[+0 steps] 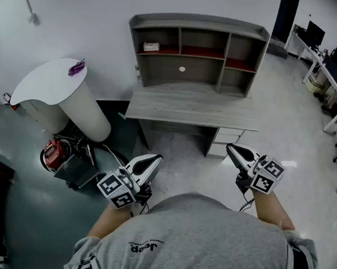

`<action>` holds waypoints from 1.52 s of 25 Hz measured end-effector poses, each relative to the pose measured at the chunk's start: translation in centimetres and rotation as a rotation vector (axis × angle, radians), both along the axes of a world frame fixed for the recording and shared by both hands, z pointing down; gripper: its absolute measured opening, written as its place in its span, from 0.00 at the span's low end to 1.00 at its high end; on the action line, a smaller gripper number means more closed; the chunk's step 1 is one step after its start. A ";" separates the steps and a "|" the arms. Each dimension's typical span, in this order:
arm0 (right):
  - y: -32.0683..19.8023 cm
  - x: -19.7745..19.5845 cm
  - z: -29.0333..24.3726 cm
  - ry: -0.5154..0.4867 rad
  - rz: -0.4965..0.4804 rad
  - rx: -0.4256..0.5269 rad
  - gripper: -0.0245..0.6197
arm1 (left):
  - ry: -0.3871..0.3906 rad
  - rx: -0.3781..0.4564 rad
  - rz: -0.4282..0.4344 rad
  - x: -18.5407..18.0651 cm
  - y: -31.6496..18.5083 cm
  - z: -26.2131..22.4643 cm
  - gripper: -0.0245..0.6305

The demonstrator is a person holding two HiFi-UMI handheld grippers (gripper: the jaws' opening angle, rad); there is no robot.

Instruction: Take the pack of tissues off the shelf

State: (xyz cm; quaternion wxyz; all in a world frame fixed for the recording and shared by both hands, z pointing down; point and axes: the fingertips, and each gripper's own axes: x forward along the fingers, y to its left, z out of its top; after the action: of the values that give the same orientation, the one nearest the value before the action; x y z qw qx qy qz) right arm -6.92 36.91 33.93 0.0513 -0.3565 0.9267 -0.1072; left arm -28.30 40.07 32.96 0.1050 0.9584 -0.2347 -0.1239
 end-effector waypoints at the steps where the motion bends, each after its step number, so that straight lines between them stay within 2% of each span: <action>1: 0.0 0.1 -0.1 0.000 0.000 0.001 0.05 | -0.001 0.000 0.000 0.1 0.0 0.0 0.05; 10: -0.4 1.0 -0.2 -0.013 0.004 0.007 0.05 | -0.006 -0.003 0.006 1.0 -0.5 -0.1 0.05; 20: -0.4 4.3 -0.5 -0.050 0.023 0.004 0.05 | -0.020 0.008 0.009 4.0 -1.2 -0.5 0.05; 31: -0.2 12.7 0.0 -0.022 0.050 -0.012 0.06 | -0.002 0.022 -0.018 11.7 -2.6 -0.8 0.05; 38: -0.6 18.3 0.9 -0.013 0.064 -0.016 0.06 | -0.005 0.006 0.014 17.5 -2.9 -0.1 0.05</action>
State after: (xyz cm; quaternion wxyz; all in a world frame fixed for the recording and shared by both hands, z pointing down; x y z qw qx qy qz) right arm 11.38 36.30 34.79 0.0579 -0.3855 0.9137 -0.1151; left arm -10.84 37.12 32.86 0.1023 0.9606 -0.2280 -0.1214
